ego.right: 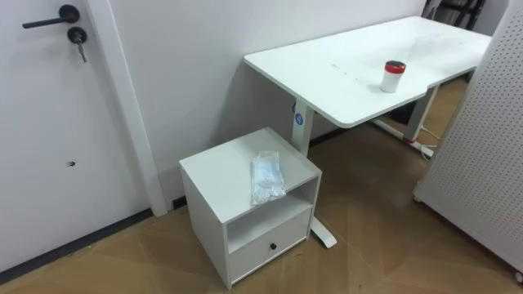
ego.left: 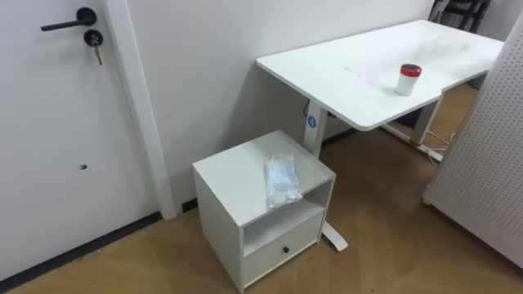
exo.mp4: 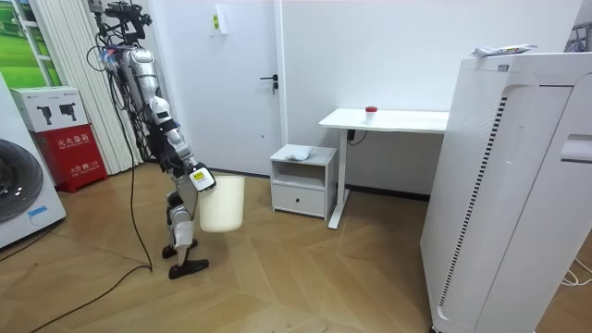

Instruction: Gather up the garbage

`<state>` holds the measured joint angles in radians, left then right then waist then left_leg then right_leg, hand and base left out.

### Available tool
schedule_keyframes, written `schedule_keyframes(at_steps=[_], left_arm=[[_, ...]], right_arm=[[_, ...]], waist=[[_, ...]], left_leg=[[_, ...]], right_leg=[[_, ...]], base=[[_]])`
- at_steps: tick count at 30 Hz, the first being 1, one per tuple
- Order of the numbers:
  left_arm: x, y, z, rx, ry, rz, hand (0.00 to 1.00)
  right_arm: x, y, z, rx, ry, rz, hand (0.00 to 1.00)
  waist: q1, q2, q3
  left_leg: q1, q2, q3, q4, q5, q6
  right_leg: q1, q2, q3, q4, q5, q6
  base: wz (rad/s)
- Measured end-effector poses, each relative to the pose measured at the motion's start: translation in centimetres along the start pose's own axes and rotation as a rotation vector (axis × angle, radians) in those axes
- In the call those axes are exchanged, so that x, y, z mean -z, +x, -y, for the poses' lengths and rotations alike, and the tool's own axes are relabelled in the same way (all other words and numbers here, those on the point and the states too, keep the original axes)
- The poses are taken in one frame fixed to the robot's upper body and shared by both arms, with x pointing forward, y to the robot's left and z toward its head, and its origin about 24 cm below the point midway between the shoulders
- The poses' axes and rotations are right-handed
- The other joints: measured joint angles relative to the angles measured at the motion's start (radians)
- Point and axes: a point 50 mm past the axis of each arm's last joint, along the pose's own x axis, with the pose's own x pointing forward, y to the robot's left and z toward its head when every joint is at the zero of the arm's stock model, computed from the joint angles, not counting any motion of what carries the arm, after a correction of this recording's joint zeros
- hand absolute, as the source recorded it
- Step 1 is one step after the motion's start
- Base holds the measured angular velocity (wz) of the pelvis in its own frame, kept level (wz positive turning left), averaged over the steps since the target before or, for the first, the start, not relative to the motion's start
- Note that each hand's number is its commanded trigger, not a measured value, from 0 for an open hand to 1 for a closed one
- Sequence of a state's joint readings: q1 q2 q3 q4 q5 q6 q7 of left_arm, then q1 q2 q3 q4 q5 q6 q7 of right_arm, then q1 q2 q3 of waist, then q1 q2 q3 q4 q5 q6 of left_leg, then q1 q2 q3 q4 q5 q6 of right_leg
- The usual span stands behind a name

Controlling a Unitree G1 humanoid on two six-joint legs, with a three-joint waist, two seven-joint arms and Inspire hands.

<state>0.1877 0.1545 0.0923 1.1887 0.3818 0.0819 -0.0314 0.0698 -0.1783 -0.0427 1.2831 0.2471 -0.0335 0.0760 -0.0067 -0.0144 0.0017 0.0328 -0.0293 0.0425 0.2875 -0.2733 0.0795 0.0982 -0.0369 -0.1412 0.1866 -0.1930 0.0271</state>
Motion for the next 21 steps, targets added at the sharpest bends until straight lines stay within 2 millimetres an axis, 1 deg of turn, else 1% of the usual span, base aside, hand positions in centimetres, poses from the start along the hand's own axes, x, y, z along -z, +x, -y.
schedule_keyframes(at_steps=[2,6,9,11,17,21], left_arm=[[-0.08,0.0,-0.01,0.0,0.0,0.002,0.0],[-0.03,0.0,0.01,0.0,0.0,0.001,0.0],[-0.02,0.0,0.01,-0.001,0.0,0.001,0.0],[0.06,-0.01,0.03,0.0,0.0,-0.001,0.0],[0.15,-0.02,0.15,0.001,-0.001,-0.003,0.0],[0.42,-0.02,0.24,0.004,-0.002,-0.013,0.0]], right_arm=[[-0.03,0.01,-0.04,-0.001,0.0,0.001,1.0],[-0.04,0.01,-0.02,0.005,-0.001,0.002,1.0],[-0.03,0.01,-0.02,0.009,-0.001,0.007,1.0],[0.08,-0.01,0.02,0.01,-0.001,0.004,1.0],[0.1,-0.01,0.01,0.008,0.0,0.002,1.0],[0.08,0.0,-0.07,-0.003,0.004,0.002,1.0]], waist=[[0.0,0.001,-0.0026],[0.002,0.001,-0.0038],[0.005,0.002,-0.0027],[0.006,0.003,0.0003],[0.009,0.006,0.0023],[0.011,0.008,0.0021]], left_leg=[[-0.005,0.001,0.002,-0.002,0.0,0.0],[-0.004,0.002,0.011,-0.006,0.001,-0.001],[0.008,0.002,0.015,-0.014,0.001,-0.002],[0.017,0.002,0.015,-0.019,0.001,-0.002],[0.024,0.002,0.012,-0.032,0.001,-0.002],[0.025,0.002,0.006,-0.032,0.001,-0.003]], right_leg=[[-0.006,0.001,0.002,0.0,0.0,0.0],[-0.008,0.001,0.01,-0.001,0.0,0.0],[0.0,0.002,0.016,-0.004,0.0,0.0],[0.01,0.002,0.017,-0.01,0.0,0.0],[0.021,0.003,0.008,-0.02,0.0,0.0],[0.024,0.003,0.0,-0.019,0.0,0.0]], base=[[-0.03],[-0.07],[-0.04],[0.0],[0.03],[0.03]])
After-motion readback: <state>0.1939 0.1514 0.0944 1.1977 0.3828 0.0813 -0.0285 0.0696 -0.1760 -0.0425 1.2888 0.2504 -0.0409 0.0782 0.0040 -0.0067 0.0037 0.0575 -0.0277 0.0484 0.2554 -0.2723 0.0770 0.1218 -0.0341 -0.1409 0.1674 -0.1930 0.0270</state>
